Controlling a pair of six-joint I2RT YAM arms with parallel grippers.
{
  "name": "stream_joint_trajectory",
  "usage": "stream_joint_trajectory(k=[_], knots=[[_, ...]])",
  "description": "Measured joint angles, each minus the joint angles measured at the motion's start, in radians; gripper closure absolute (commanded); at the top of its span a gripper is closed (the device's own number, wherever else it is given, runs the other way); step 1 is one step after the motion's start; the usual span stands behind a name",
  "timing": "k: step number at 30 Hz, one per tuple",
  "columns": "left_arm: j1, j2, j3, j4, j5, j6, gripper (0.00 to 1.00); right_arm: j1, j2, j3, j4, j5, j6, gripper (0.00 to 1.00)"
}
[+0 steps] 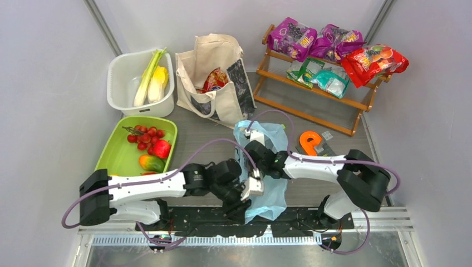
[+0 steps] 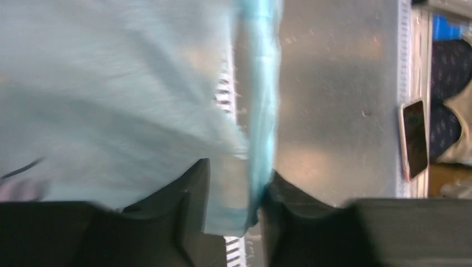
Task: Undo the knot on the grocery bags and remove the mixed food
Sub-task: Pick up the fake vegetable from the takeout bag.
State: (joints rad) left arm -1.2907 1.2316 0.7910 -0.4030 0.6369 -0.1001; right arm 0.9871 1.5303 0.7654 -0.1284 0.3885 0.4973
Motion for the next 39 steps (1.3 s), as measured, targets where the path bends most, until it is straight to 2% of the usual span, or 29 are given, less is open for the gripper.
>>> stream_joint_trajectory(k=[3, 6, 10, 15, 19, 29, 36, 37, 39], knots=[[0.082, -0.053, 0.005, -0.011, -0.034, -0.019, 0.17, -0.002, -0.08, -0.032, 0.005, -0.05, -0.03, 0.95], [0.144, -0.141, 0.029, -0.029, -0.106, -0.022, 0.01, -0.002, -0.18, -0.057, 0.017, -0.09, -0.059, 0.95], [0.187, -0.259, 0.102, -0.039, -0.187, -0.016, 0.0, -0.002, -0.303, -0.09, 0.059, -0.131, -0.098, 0.95], [0.32, -0.375, 0.161, -0.007, -0.278, -0.024, 0.0, -0.002, -0.394, -0.151, 0.115, -0.173, -0.126, 0.95], [0.419, -0.397, 0.161, 0.069, -0.344, -0.071, 0.0, -0.002, -0.44, -0.197, 0.143, -0.209, -0.134, 0.95], [0.455, -0.146, 0.185, 0.199, -0.44, -0.167, 0.0, -0.002, -0.521, -0.261, 0.214, -0.269, -0.148, 0.95], [0.458, -0.094, 0.174, 0.357, -0.42, -0.246, 0.0, -0.002, -0.554, -0.292, 0.229, -0.28, -0.148, 0.95], [0.459, -0.08, 0.174, 0.38, -0.416, -0.257, 0.02, -0.002, -0.555, -0.293, 0.229, -0.282, -0.15, 0.95], [0.46, -0.057, 0.174, 0.407, -0.405, -0.271, 0.11, -0.005, -0.558, -0.297, 0.229, -0.278, -0.143, 0.95]])
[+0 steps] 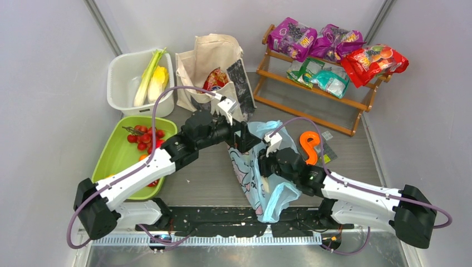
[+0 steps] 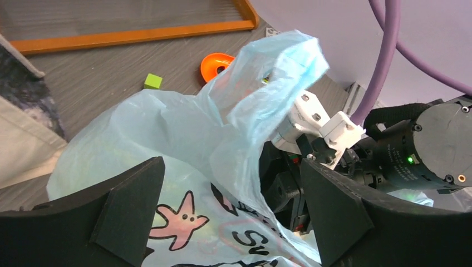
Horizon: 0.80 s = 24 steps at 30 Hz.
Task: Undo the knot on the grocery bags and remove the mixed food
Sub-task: Pick up the fake vegetable from the takeout bag.
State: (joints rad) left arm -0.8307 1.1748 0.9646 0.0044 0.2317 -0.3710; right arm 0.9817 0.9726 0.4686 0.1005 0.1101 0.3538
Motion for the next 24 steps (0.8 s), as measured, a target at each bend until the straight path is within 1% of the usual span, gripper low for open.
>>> stream_joint_trajectory(k=[4, 6, 7, 8, 10, 11, 12, 18, 24], knots=[[0.001, 0.048, 0.0, 0.043, 0.014, -0.024, 0.29, -0.012, -0.012, -0.014, -0.008, 0.013, 0.012, 0.95], [0.001, 0.075, 0.0, 0.06, 0.012, -0.027, 0.49, -0.005, -0.025, -0.015, -0.01, 0.01, 0.013, 0.95], [0.001, 0.087, 0.0, 0.06, 0.011, -0.034, 0.63, -0.003, -0.033, -0.016, -0.011, 0.006, 0.005, 0.95], [0.001, 0.101, 0.0, 0.064, 0.009, -0.039, 0.74, -0.003, -0.041, -0.018, -0.011, 0.005, 0.001, 0.95], [0.001, 0.122, 0.0, 0.072, 0.003, -0.046, 0.91, -0.001, -0.061, -0.019, -0.011, 0.002, -0.006, 0.95], [0.001, 0.129, -0.001, 0.075, 0.002, -0.046, 0.98, -0.001, -0.07, -0.02, -0.011, 0.002, -0.008, 0.95], [0.002, 0.133, -0.002, 0.077, -0.002, -0.048, 1.0, -0.001, -0.076, -0.02, -0.011, 0.002, -0.01, 0.95], [0.022, 0.105, -0.026, 0.101, -0.048, -0.042, 1.0, -0.001, -0.098, -0.031, -0.035, 0.036, -0.005, 0.95], [0.094, -0.024, -0.079, 0.085, -0.108, -0.01, 1.0, -0.001, -0.142, -0.064, -0.103, 0.109, 0.02, 0.95]])
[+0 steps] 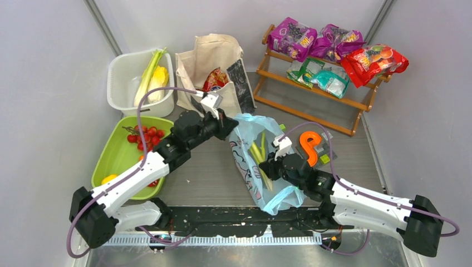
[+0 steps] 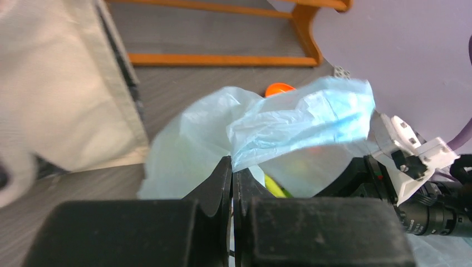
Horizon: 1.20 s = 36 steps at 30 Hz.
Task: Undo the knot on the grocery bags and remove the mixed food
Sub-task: Pick up the fake vegetable from the takeout bag.
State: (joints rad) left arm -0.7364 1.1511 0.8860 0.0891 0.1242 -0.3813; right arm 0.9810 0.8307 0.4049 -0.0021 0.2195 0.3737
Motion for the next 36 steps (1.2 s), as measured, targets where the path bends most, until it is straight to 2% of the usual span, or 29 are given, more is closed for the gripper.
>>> stream_joint_trajectory(k=[6, 10, 15, 20, 36], knots=[[0.058, -0.13, -0.019, -0.05, -0.081, 0.066, 1.0, 0.0, -0.016, -0.026, -0.103, 0.076, 0.026, 0.95], [0.085, -0.154, -0.021, -0.082, -0.118, 0.105, 1.0, 0.0, -0.065, -0.028, -0.154, 0.102, 0.028, 0.95], [0.104, -0.079, -0.016, -0.16, -0.125, 0.121, 1.0, -0.001, -0.167, -0.025, -0.175, 0.092, -0.005, 0.95], [0.104, 0.005, 0.01, -0.205, -0.112, 0.119, 1.0, -0.001, -0.247, 0.003, -0.188, 0.009, -0.06, 0.95], [0.113, 0.223, 0.13, -0.215, -0.066, 0.066, 1.0, -0.001, -0.288, 0.247, -0.194, -0.227, -0.146, 0.95]])
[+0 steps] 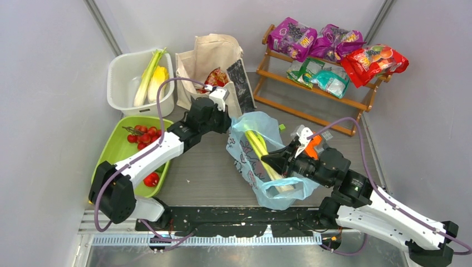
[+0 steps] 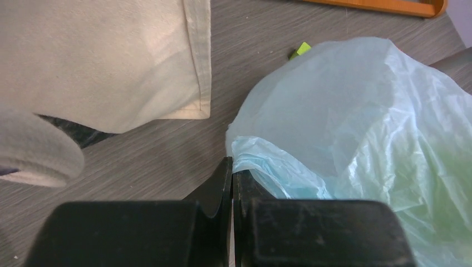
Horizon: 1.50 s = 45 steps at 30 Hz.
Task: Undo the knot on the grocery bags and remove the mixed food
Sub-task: Pick up the fake vegetable from the takeout bag.
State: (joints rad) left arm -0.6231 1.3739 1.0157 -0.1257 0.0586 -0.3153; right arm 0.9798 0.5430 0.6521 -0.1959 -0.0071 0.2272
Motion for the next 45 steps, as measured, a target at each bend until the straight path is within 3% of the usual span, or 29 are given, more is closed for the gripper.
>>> stream_joint_trajectory(k=[15, 31, 45], knots=[[0.039, 0.021, 0.111, 0.013, 0.077, -0.083, 1.0, 0.0, 0.095, 0.019, -0.07, -0.074, -0.013, 0.95], [0.089, 0.018, 0.112, 0.054, 0.174, -0.202, 1.0, 0.0, 0.161, -0.019, -0.116, -0.105, -0.015, 0.95], [0.089, 0.001, 0.112, 0.063, 0.215, -0.205, 1.0, 0.0, 0.186, -0.059, -0.098, -0.113, -0.011, 0.95]])
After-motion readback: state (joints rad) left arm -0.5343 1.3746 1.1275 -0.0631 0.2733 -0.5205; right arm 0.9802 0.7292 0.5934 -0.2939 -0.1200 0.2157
